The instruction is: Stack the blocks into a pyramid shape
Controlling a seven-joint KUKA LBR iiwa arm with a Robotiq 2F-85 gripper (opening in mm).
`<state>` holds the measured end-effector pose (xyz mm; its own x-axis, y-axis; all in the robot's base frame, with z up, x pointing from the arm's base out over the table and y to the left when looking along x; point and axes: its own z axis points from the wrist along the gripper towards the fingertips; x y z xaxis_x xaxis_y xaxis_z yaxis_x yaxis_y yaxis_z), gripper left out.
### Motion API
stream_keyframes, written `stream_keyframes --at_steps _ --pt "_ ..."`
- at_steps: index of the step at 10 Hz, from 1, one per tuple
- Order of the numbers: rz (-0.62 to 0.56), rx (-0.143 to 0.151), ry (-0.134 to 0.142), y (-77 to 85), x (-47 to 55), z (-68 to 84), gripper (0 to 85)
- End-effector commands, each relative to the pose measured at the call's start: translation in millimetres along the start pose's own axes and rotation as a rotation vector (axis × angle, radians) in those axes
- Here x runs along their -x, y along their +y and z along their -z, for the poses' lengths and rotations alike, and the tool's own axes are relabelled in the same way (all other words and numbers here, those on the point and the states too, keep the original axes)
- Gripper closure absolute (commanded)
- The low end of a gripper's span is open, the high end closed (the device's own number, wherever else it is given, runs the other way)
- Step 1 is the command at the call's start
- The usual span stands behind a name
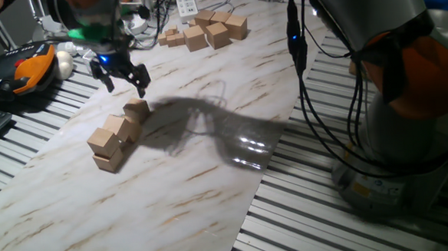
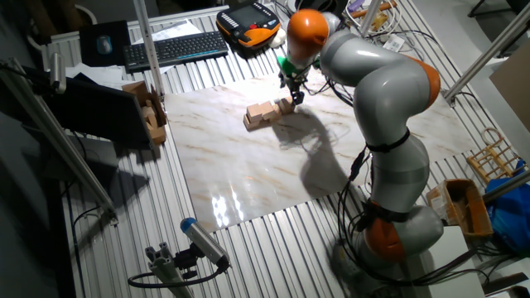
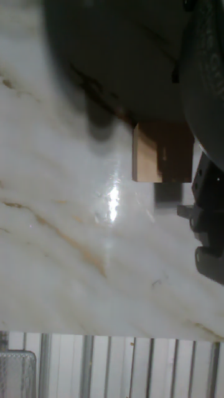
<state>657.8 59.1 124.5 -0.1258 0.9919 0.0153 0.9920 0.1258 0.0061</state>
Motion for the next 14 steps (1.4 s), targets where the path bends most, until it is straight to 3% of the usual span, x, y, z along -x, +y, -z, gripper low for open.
stream_keyframes --at_steps 1,3,5,6,7,11,14 --pt "-0.004 -0.015 -0.002 -1.0 -5.8 14.0 0.0" --pt "-0.037 -0.042 -0.015 -6.0 -26.1 28.6 0.0" --pt "-0.076 -0.055 -0.036 -8.9 -42.4 33.4 0.0" --pt "-0.093 -0.054 -0.036 -9.8 -49.0 30.8 17.0" --pt "-0.11 -0.05 -0.04 -9.8 -55.4 27.1 17.0" --pt "-0.161 -0.06 -0.081 -6.1 -69.3 23.8 17.0" --pt "-0.175 -0.058 -0.089 -5.8 -79.1 17.4 17.0"
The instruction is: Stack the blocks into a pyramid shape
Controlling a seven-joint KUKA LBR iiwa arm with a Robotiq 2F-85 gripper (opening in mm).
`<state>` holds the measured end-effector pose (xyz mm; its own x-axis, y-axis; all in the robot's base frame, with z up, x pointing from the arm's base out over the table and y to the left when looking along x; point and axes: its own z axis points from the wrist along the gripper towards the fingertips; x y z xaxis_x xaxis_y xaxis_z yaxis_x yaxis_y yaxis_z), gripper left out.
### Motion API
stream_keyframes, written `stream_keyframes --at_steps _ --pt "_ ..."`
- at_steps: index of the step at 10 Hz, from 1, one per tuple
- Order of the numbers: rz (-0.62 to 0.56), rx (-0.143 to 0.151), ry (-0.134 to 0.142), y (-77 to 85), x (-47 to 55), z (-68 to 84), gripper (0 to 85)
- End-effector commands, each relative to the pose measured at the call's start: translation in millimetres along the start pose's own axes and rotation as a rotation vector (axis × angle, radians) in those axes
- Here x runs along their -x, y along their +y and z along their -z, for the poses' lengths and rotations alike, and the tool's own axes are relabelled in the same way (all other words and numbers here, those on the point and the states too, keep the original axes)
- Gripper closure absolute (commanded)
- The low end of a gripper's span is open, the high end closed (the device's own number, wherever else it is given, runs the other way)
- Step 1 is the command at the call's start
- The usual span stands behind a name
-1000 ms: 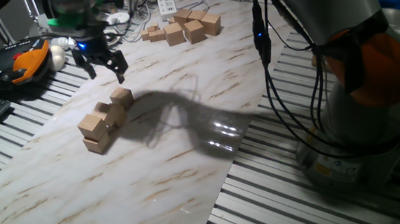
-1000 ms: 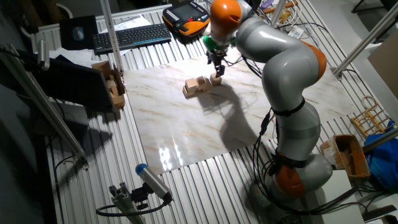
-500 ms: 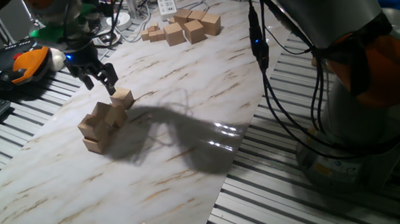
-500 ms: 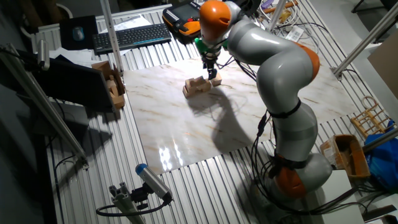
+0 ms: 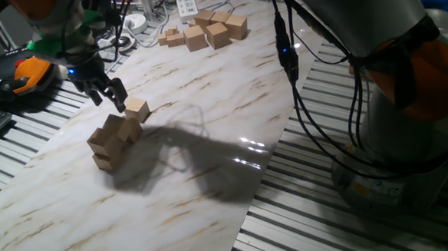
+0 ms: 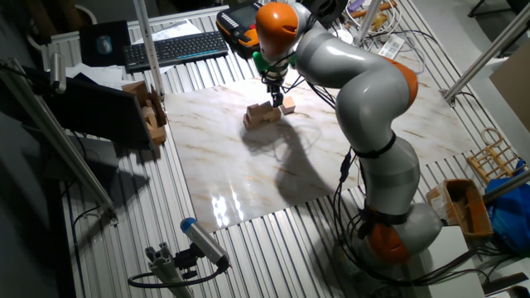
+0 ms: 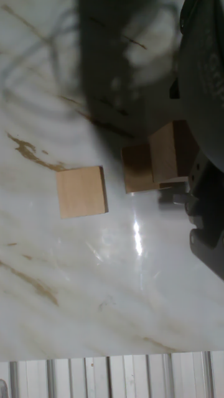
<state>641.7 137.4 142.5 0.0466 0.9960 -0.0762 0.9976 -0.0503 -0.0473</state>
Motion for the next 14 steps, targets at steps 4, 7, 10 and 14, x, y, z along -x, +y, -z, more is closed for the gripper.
stream_keyframes --at_steps 4,7,10,14 --pt "0.043 -0.011 -0.023 -1.4 -15.4 -8.7 17.0" --pt "0.032 -0.013 -0.054 0.7 -17.6 -20.5 0.0" --pt "0.016 -0.015 -0.051 0.4 -18.3 -23.3 0.0" --pt "0.013 0.0 -0.064 -0.8 -20.4 -32.1 0.0"
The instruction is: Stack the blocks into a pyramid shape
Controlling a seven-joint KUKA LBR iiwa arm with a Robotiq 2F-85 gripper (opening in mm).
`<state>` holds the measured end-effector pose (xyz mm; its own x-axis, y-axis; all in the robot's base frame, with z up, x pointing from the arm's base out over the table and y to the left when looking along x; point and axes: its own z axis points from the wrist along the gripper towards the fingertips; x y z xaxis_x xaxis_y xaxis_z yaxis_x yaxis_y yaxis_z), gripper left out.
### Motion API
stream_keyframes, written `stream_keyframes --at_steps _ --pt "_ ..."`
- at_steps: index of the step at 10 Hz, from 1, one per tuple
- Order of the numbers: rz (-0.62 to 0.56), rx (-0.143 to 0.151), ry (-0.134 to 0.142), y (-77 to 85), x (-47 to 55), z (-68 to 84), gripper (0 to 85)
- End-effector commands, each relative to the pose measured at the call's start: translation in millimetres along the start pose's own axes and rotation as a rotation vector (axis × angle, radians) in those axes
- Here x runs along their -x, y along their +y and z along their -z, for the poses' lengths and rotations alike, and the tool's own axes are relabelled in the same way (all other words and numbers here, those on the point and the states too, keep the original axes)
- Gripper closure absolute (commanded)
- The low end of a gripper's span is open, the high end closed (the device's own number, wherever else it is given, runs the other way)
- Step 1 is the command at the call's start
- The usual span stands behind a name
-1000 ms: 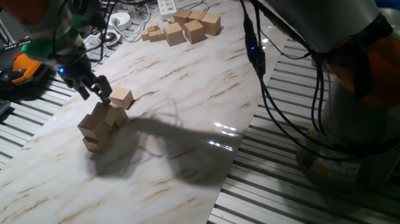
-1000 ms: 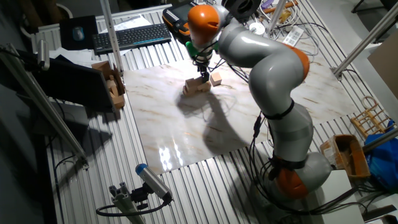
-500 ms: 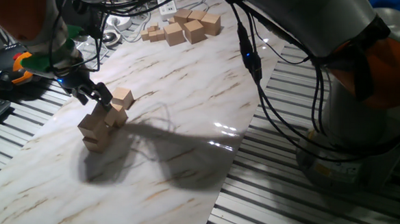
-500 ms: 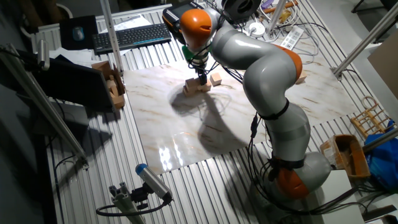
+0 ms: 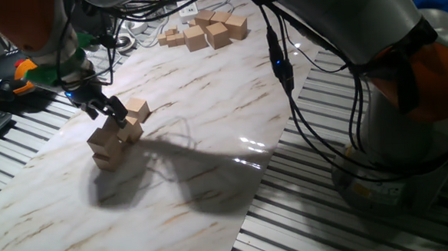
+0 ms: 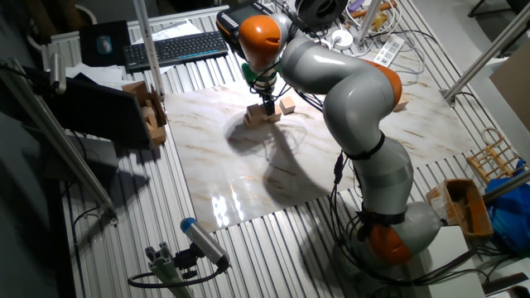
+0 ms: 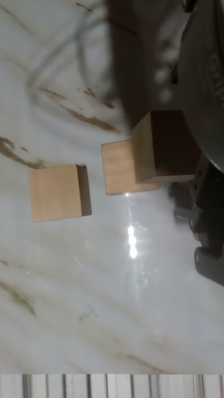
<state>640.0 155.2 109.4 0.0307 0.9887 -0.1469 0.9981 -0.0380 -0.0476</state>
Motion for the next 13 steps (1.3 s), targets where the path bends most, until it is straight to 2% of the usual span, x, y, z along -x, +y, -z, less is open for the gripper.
stream_keyframes --at_steps 1,2,4,6,9,13 --pt "0.0 0.002 -0.009 -0.7 -0.1 0.1 0.0" --pt "-0.001 0.007 -0.027 -1.7 -0.2 0.9 17.0" --pt "-0.001 0.026 -0.064 -3.1 -2.2 -3.5 17.0" --pt "-0.001 0.033 -0.073 -3.2 -2.8 -3.4 17.0" --pt "-0.002 0.045 -0.117 -3.7 -3.8 -4.0 17.0" --pt "-0.012 0.04 -0.135 -4.3 -4.2 -3.9 17.0"
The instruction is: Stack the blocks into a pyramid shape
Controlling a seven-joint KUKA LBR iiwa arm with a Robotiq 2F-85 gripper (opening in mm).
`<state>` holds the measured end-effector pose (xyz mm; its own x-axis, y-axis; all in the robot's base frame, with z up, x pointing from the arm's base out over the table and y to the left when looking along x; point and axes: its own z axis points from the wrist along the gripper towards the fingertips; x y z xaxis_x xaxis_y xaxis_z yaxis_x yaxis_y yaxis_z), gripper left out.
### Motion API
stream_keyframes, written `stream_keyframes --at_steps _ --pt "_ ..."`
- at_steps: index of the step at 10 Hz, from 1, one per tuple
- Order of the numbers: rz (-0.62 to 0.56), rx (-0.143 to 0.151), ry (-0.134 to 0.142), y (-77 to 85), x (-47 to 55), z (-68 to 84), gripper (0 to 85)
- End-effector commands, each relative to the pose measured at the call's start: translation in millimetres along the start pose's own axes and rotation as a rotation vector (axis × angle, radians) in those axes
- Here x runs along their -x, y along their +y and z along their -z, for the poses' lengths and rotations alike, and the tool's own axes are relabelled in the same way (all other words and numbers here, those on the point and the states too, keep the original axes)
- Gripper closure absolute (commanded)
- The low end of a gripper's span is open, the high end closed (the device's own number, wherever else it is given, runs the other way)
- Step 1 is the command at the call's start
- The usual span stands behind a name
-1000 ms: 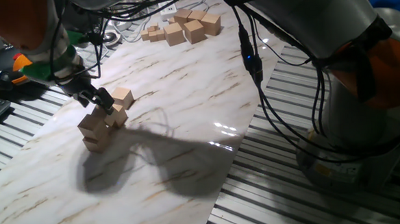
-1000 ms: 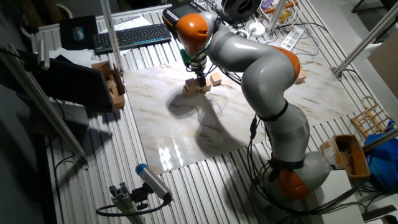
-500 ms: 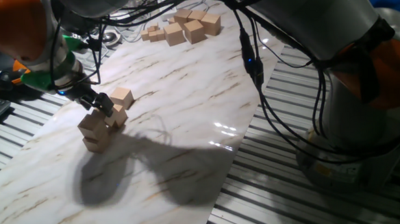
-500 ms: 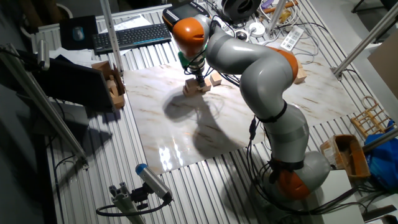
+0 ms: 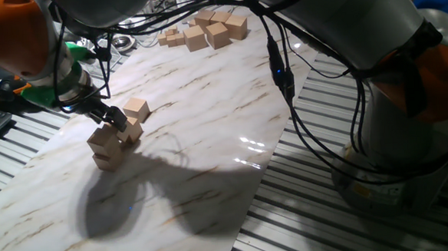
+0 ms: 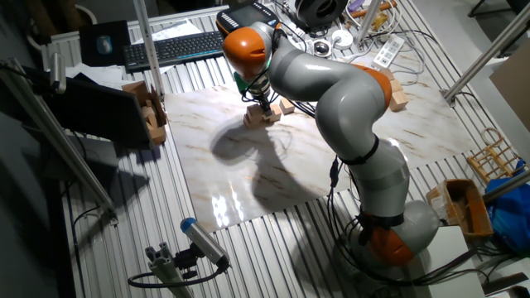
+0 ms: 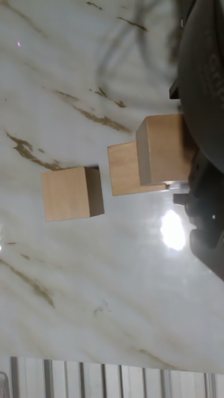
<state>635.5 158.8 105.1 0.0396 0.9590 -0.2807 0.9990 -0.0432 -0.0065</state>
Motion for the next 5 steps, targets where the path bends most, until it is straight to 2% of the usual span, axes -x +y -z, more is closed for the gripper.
stream_keyframes --at_steps 1,5 --pt "-0.004 -0.002 -0.006 -0.7 0.0 -0.5 17.0" --pt "0.001 0.0 -0.021 -2.1 -0.8 -6.3 17.0"
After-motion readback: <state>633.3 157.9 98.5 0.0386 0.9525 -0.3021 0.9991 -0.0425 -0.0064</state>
